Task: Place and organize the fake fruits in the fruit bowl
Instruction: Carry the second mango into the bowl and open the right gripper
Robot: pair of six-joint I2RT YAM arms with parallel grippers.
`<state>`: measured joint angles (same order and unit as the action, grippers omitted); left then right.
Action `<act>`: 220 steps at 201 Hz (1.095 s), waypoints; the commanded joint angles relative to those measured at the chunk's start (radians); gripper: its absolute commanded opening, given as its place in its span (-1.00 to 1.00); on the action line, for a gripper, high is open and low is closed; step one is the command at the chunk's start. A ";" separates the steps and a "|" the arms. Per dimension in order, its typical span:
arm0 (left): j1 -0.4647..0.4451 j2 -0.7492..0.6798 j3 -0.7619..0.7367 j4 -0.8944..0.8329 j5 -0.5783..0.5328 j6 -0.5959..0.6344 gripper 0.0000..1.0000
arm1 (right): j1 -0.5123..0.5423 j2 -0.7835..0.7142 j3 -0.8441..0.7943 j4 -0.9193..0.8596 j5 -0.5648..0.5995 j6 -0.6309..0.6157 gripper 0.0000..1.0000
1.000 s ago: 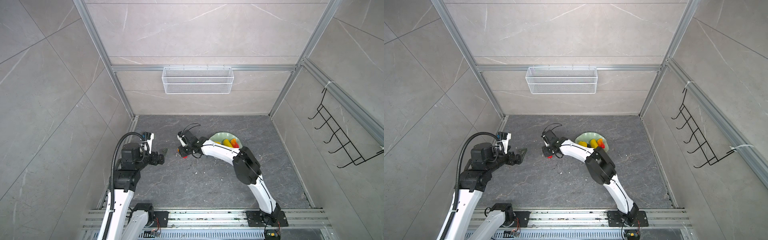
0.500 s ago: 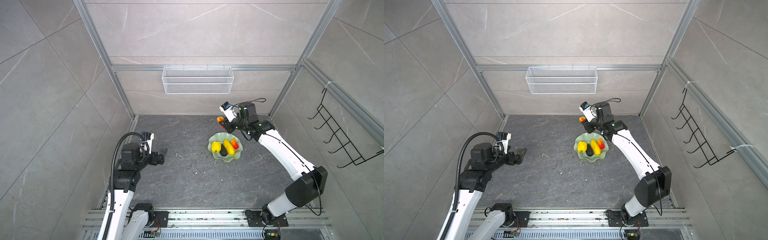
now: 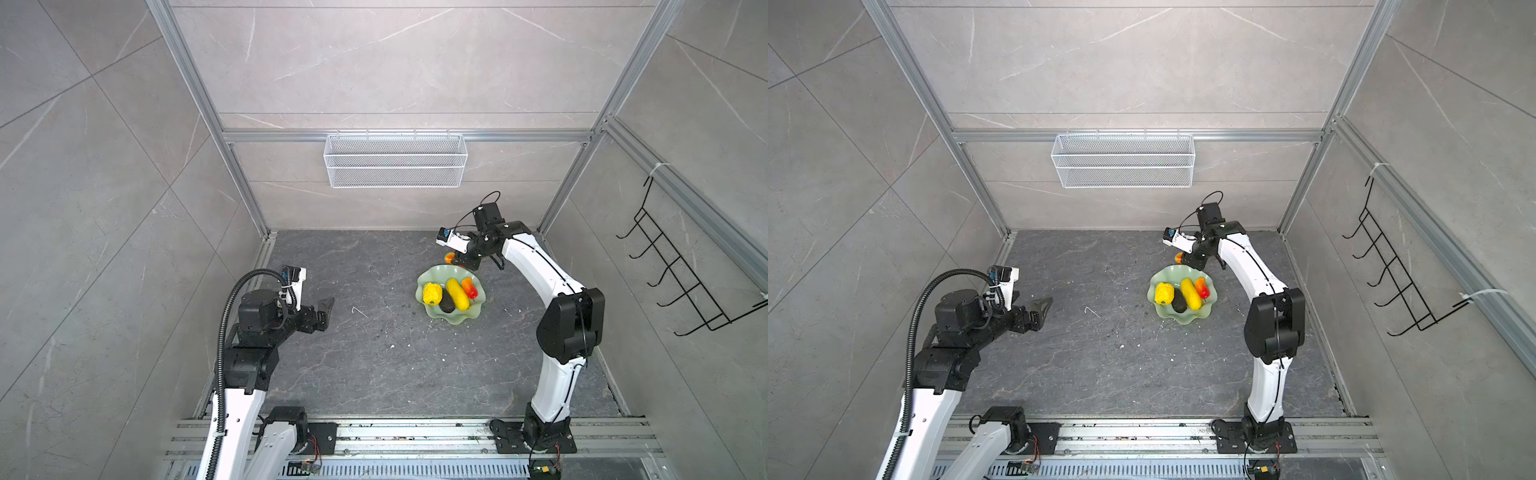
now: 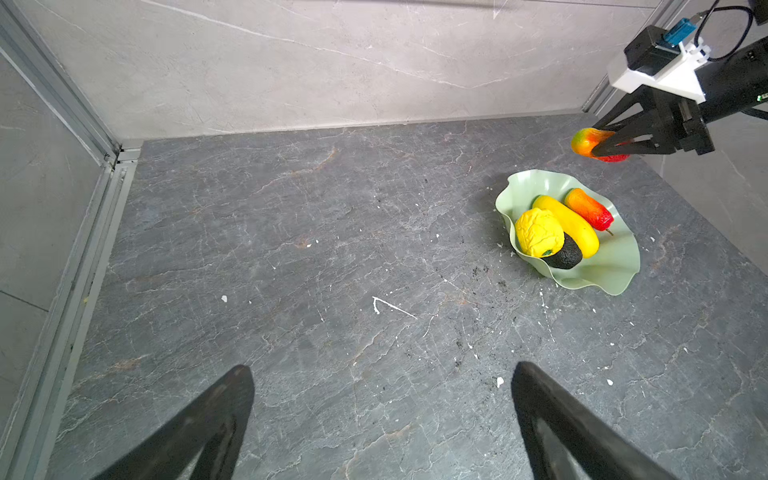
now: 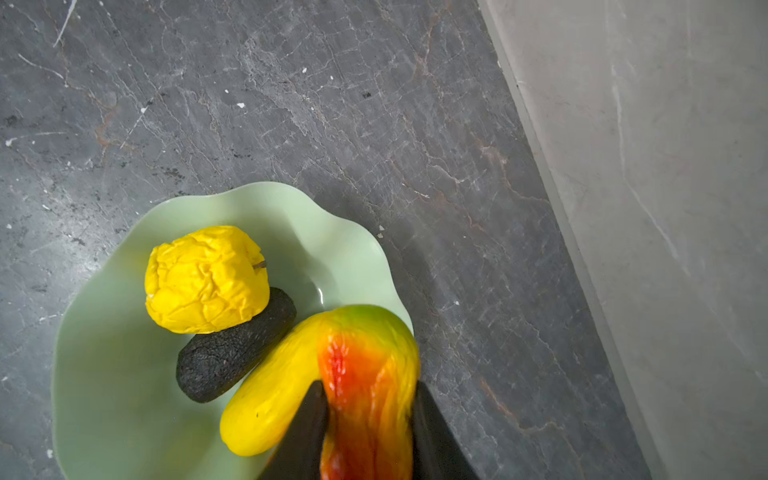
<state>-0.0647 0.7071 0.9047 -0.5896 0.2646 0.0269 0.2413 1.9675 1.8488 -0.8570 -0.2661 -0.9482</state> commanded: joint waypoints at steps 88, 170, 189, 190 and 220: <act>0.005 -0.003 0.007 0.032 0.013 0.017 1.00 | 0.029 0.202 0.099 -0.121 0.021 -0.058 -0.97; 0.004 0.009 0.006 0.029 0.013 0.023 1.00 | 0.027 0.243 0.176 -0.164 0.014 -0.013 -0.66; 0.005 0.010 0.006 0.028 0.013 0.022 1.00 | 0.029 0.229 0.184 -0.163 0.016 -0.002 -0.60; 0.005 0.010 0.007 0.028 0.013 0.022 1.00 | 0.029 0.227 0.185 -0.163 0.017 -0.002 -0.60; 0.005 0.011 0.006 0.028 0.013 0.025 1.00 | 0.028 0.199 0.176 -0.155 0.011 0.009 0.99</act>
<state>-0.0647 0.7197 0.9047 -0.5896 0.2646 0.0284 0.2661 2.1918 2.0098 -0.9871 -0.2359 -0.9585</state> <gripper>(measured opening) 0.999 0.485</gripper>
